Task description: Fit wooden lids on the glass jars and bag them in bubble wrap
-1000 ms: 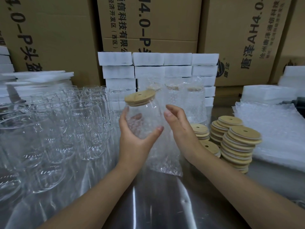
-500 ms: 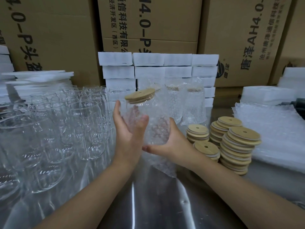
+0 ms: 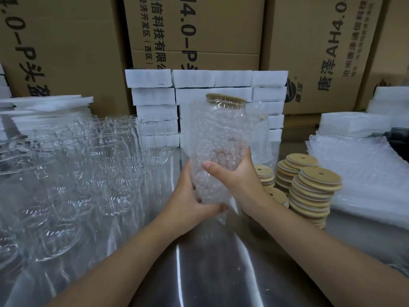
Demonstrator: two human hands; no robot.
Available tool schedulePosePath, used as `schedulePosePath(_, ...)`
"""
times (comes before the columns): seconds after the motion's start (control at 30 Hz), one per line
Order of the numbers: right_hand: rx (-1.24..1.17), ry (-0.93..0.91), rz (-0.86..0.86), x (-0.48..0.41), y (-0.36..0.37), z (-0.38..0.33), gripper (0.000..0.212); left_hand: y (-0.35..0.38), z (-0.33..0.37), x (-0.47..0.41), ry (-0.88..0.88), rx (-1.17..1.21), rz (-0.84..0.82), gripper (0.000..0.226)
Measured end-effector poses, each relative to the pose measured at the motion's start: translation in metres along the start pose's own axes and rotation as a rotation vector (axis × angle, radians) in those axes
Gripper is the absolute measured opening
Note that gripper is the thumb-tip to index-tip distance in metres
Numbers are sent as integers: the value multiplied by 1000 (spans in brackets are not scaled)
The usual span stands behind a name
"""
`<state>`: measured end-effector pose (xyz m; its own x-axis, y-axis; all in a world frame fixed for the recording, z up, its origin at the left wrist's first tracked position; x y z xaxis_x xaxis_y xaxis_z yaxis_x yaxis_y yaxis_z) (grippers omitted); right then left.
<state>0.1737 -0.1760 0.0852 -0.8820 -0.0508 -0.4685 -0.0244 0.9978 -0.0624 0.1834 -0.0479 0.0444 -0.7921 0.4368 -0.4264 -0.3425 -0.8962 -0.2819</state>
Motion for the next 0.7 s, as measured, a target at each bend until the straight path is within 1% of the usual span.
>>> schedulePosePath(0.1,4,-8,23,0,-1,-3,94,-1,2,0,7,-48,-8,95)
schedulePosePath(0.17,10,-16,38,-1,-2,-5,100,-1,5,0,-3,-75,-5,90)
schedulePosePath(0.2,1,-19,44,-1,-3,-6,98,-1,6,0,-2,-86,3,85)
schedulePosePath(0.27,-32,-51,60,-2,-5,-7,81,-2,7,-1,16,-96,14,80)
schedulePosePath(0.3,-34,-59,67,-2,-6,-7,77,-2,7,-1,21,-100,10,81)
schedulePosePath(0.4,-2,-41,58,-1,-5,-6,83,-4,2,0,-3,-103,-5,87)
schedulePosePath(0.5,27,-29,50,2,-3,-8,82,-4,-1,2,-15,-139,8,93)
schedulePosePath(0.63,-4,-62,55,3,-4,-10,66,-3,0,1,-6,-145,57,94)
schedulePosePath(0.67,-11,-62,57,4,-3,-11,65,-4,1,1,-1,-143,67,93)
schedulePosePath(0.7,-8,-62,55,4,-3,-11,68,-4,1,1,4,-142,73,92)
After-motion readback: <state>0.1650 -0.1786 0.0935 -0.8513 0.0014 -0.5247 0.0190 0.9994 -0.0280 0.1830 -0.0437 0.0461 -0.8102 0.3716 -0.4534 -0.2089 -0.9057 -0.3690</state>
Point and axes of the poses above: each hand's wrist, its own x-axis away from the middle knuckle, its own y-axis out of the palm, z = x × y, the point moved 3 cm from there along -x, towards the middle knuckle, and after that the axes turned 7 degrees about -z, right-handed, at the moved point
